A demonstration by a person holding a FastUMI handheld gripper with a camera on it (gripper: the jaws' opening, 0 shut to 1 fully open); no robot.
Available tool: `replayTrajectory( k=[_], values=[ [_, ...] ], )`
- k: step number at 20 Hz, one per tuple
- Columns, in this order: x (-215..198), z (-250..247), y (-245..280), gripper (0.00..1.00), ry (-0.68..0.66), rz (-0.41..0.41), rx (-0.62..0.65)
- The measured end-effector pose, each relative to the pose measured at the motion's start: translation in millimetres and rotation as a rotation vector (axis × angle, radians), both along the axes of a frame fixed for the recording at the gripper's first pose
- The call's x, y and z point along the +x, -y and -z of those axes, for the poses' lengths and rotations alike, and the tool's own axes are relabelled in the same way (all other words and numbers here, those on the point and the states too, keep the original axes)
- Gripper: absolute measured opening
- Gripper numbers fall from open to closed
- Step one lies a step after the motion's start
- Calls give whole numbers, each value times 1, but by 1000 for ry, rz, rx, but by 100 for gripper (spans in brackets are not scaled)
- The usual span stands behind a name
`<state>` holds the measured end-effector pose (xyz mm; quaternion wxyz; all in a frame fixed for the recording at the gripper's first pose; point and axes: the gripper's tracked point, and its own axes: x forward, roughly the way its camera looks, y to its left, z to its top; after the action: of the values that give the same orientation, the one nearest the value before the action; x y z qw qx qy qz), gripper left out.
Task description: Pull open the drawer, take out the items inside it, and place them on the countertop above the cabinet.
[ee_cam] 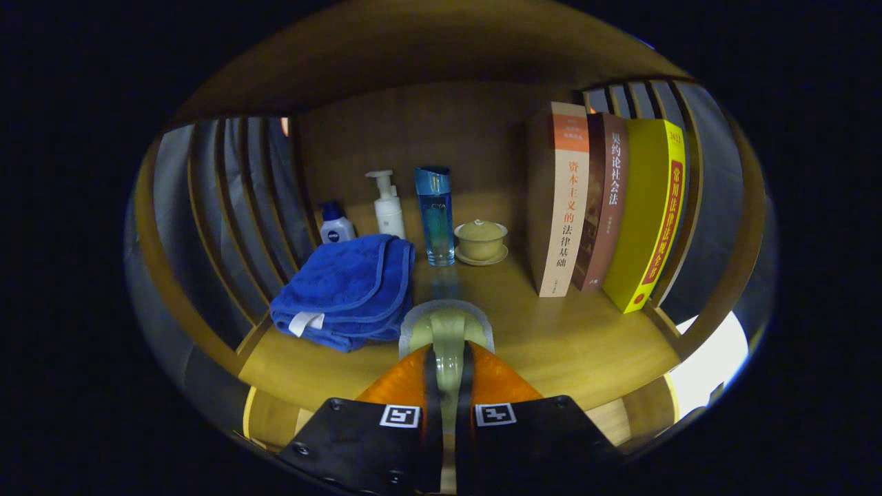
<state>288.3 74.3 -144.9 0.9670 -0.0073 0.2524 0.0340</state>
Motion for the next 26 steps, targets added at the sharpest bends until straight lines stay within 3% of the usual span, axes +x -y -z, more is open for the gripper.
replayTrajectory(
  k=[13, 21, 26],
  values=[
    [33, 12, -12, 23, 1, -36, -141],
    [27, 16, -4, 38, -4, -31, -120],
    [16, 0, -12, 80, 32, -58, -109]
  ],
)
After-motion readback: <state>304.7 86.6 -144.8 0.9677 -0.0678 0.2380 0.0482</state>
